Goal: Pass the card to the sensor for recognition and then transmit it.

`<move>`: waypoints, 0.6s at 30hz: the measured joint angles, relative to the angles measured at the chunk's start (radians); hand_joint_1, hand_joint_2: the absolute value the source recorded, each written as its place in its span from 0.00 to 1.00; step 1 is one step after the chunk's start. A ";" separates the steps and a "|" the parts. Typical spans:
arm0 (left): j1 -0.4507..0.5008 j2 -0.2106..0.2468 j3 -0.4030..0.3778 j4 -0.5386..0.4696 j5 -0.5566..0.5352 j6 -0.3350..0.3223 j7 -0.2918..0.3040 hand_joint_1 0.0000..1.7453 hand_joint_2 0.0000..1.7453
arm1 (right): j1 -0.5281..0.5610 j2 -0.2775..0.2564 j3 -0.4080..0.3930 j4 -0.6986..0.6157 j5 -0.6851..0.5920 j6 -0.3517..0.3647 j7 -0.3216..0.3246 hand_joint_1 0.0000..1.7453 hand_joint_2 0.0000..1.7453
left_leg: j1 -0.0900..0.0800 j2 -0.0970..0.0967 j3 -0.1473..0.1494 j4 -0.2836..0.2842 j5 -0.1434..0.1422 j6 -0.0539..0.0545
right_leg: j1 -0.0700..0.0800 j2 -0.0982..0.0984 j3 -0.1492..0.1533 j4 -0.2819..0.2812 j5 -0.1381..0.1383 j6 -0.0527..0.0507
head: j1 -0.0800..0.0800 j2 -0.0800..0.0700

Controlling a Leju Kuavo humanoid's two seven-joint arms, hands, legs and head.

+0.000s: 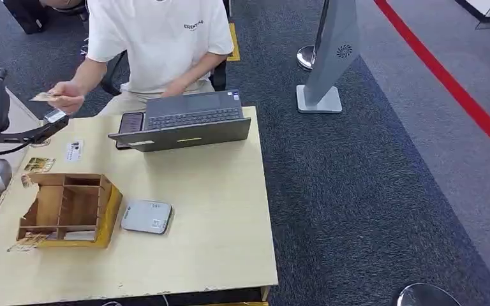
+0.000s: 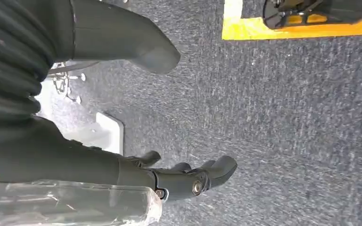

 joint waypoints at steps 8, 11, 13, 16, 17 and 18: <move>0.007 0.009 0.000 0.005 0.019 0.035 -0.032 0.00 1.00 | 0.001 0.000 0.000 0.000 0.000 -0.002 -0.003 0.00 1.00 | 0.000 -0.002 0.000 0.000 0.002 -0.001 | 0.000 -0.002 0.001 0.001 0.001 -0.001 | 0.000 0.000; 0.019 0.009 0.000 0.002 0.029 0.068 -0.053 0.00 1.00 | 0.000 0.000 0.000 0.000 0.000 -0.003 0.003 0.00 1.00 | 0.000 -0.002 0.001 0.000 0.002 -0.001 | 0.000 -0.002 0.001 0.001 0.001 -0.001 | 0.000 0.000; 0.059 0.008 0.003 -0.048 0.052 0.085 -0.082 0.00 1.00 | 0.001 0.000 0.000 0.000 -0.009 -0.007 0.008 0.00 1.00 | 0.000 -0.002 0.001 0.000 0.002 -0.001 | 0.000 -0.002 0.001 0.001 0.001 -0.001 | 0.000 0.000; 0.196 0.008 0.021 -0.239 0.112 0.066 -0.131 0.00 1.00 | 0.001 0.000 -0.003 0.000 -0.036 -0.021 0.011 0.00 1.00 | -0.001 -0.001 0.002 0.000 0.001 -0.001 | -0.001 0.000 0.002 0.001 0.001 -0.001 | -0.001 0.000; 0.272 0.007 0.031 -0.340 0.117 0.055 -0.143 0.00 1.00 | 0.001 0.000 -0.008 0.000 -0.048 -0.025 0.012 0.00 1.00 | -0.002 0.001 0.003 -0.001 0.000 0.000 | -0.002 0.001 0.002 0.001 0.001 -0.001 | 0.000 0.000; 0.379 0.006 0.047 -0.470 0.113 0.052 -0.149 0.00 1.00 | 0.001 0.000 -0.012 0.000 -0.064 -0.032 0.012 0.00 1.00 | -0.003 0.003 0.004 -0.003 -0.001 0.000 | -0.003 0.004 0.003 0.001 -0.001 0.001 | 0.000 0.000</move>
